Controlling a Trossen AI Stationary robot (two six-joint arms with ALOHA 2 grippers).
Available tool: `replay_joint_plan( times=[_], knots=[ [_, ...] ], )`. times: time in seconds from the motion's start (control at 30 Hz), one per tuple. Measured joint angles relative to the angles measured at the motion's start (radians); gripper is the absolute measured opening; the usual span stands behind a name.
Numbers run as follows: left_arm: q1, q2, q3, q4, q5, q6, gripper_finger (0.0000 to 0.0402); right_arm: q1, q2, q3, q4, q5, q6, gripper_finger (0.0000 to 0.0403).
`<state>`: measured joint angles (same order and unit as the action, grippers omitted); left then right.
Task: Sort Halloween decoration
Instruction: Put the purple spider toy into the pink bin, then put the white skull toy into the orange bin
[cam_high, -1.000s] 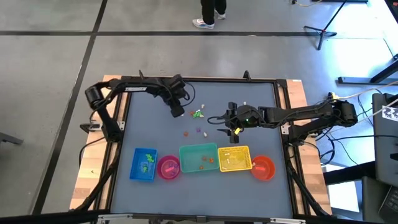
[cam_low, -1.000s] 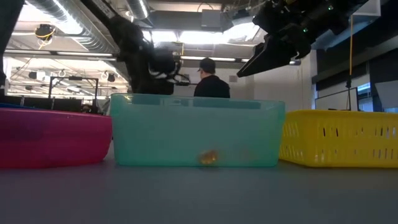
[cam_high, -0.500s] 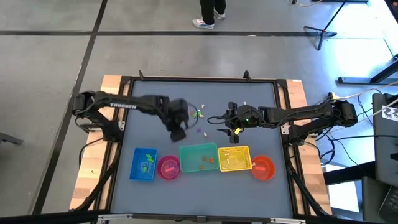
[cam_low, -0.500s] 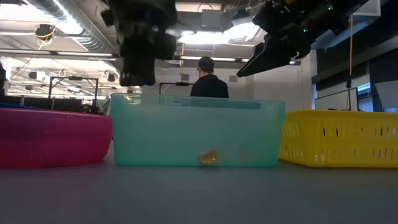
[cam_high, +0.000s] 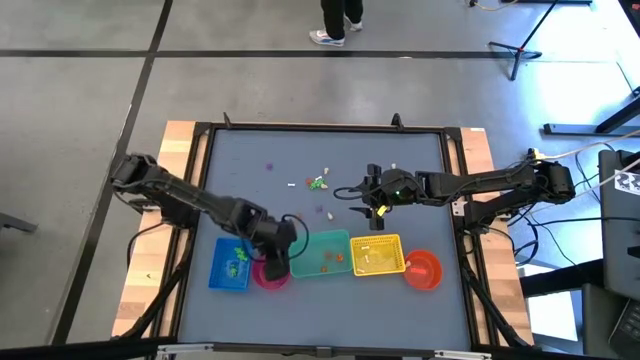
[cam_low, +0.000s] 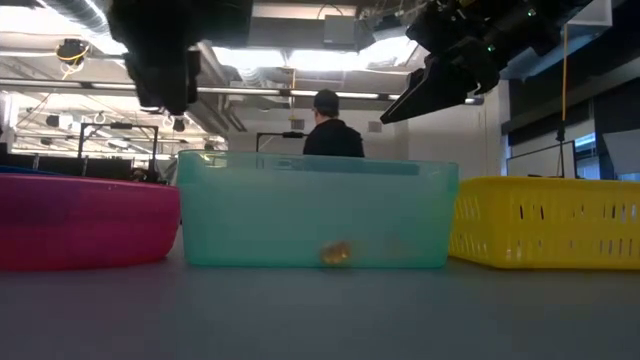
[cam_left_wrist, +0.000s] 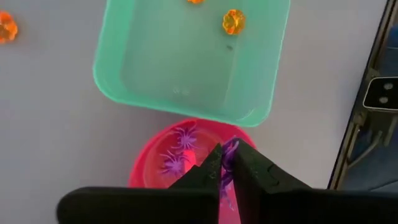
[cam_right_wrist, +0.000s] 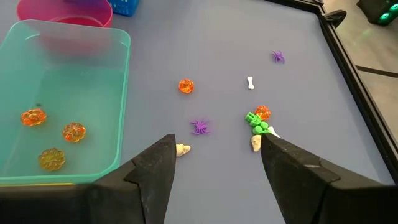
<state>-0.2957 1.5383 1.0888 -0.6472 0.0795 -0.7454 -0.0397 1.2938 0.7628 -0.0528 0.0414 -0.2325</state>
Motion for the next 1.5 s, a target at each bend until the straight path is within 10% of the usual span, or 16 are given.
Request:
replay_joint_plan(
  times=[0.97, 1.5],
  knots=[
    [-0.074, -0.001, 0.001, -0.055, -0.149, -0.17, 0.0144, 0.0, 0.021, 0.0, 0.163, 0.021, -0.002, 0.0234],
    [-0.074, -0.001, 0.001, -0.041, -0.175, -0.169, 0.0144, -0.169, 0.326, 0.142, 0.313, -0.007, 0.098, 0.0234]
  ],
)
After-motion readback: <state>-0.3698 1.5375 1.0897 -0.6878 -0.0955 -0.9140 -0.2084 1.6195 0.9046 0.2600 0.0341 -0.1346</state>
